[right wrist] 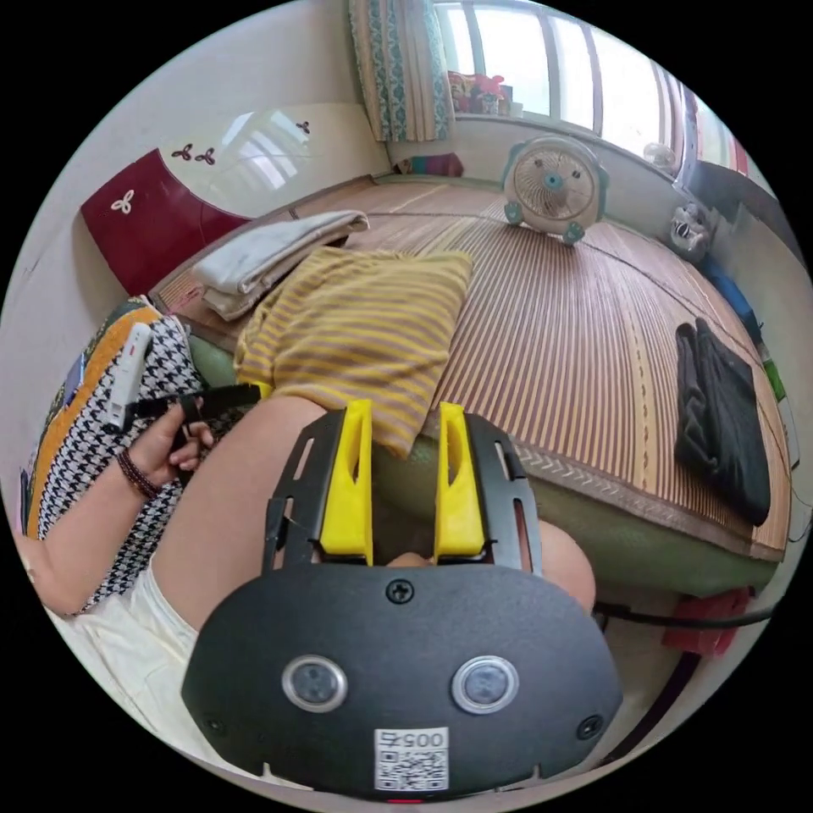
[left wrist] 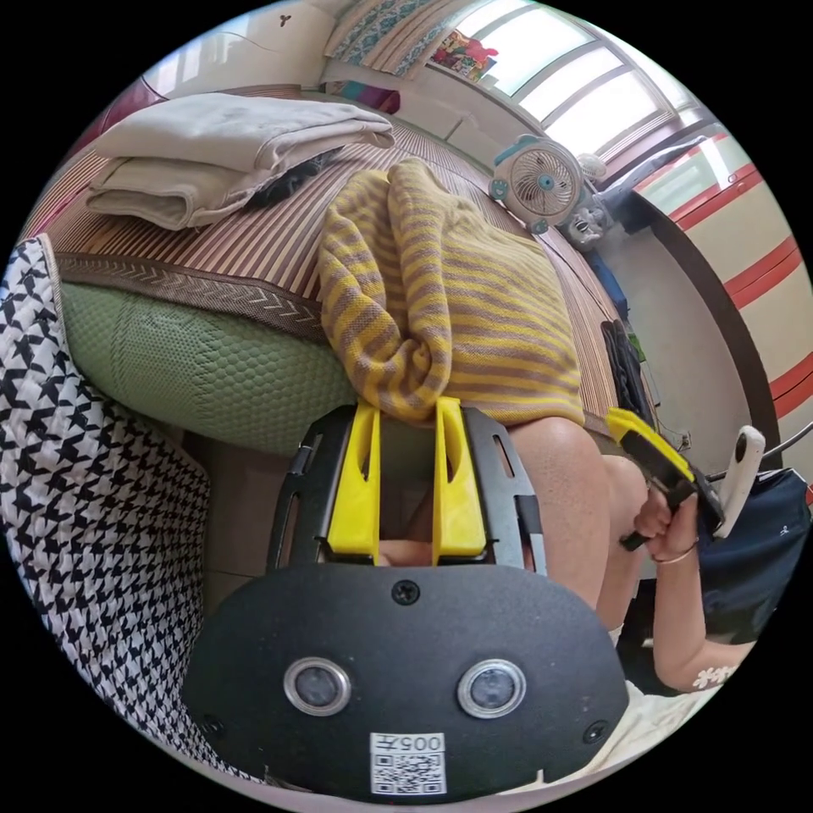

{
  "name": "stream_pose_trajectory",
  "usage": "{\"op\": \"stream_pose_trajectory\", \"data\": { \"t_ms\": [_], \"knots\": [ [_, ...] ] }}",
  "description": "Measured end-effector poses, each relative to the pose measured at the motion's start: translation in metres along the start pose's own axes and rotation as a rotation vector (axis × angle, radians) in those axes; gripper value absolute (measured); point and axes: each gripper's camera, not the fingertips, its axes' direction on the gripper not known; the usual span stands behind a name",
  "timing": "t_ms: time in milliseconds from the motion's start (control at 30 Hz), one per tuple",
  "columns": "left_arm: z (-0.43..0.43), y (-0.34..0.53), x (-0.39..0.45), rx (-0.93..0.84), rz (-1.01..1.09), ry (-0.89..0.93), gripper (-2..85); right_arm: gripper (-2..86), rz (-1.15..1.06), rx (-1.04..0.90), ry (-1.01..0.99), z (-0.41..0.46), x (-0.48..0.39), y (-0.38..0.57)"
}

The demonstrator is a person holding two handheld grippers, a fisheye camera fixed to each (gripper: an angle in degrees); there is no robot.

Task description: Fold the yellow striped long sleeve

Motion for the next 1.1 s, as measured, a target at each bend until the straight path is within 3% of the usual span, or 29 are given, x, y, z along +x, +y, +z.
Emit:
{"op": "stream_pose_trajectory", "data": {
  "t_ms": [200,500,600,833,1100],
  "knots": [
    [0.001,0.001,0.000,0.018,0.003,0.031,9.9,12.3,0.080,0.116,-0.006,-0.018,0.053,-0.076],
    [-0.001,0.001,0.012,0.013,0.045,0.024,8.9,12.1,0.215,-0.049,-0.192,0.098,0.126,-0.174],
    [-0.011,-0.003,0.031,0.000,0.100,-0.034,7.9,7.8,0.217,-0.151,-0.252,0.133,0.133,-0.187],
    [-0.053,-0.030,0.052,0.094,0.189,-0.027,6.8,1.7,0.072,-0.096,-0.062,0.108,0.121,-0.177],
    [-0.040,-0.107,0.094,0.052,0.314,-0.010,6.3,1.3,0.241,-0.067,0.030,0.043,0.160,-0.120]
  ]
}}
